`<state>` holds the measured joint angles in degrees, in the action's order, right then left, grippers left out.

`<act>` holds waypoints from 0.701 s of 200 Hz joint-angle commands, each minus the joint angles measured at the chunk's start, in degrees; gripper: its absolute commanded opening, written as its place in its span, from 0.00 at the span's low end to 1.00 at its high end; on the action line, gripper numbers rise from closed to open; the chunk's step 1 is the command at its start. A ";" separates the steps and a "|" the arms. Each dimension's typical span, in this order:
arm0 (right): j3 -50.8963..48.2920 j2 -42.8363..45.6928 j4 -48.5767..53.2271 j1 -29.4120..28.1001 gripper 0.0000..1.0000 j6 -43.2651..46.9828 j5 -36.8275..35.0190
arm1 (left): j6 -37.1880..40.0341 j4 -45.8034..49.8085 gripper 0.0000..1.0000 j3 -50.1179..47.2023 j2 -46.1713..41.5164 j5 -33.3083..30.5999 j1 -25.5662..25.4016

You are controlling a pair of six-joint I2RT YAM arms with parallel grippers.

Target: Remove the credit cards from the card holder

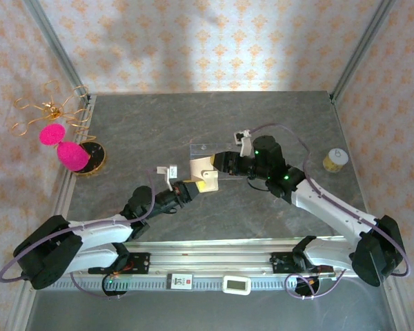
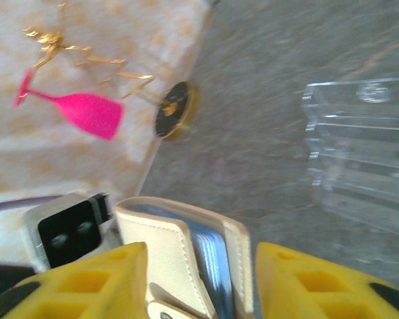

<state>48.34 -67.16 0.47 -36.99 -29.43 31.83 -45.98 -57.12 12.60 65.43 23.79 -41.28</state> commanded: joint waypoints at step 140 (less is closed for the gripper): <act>6.81 -8.91 12.64 -15.39 0.55 -0.46 -30.30 | 7.92 28.25 0.00 12.63 -1.52 -26.35 -11.54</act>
<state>52.82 -74.76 12.08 -52.10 -29.56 6.68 -39.75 -28.47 23.22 64.99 -1.34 -52.05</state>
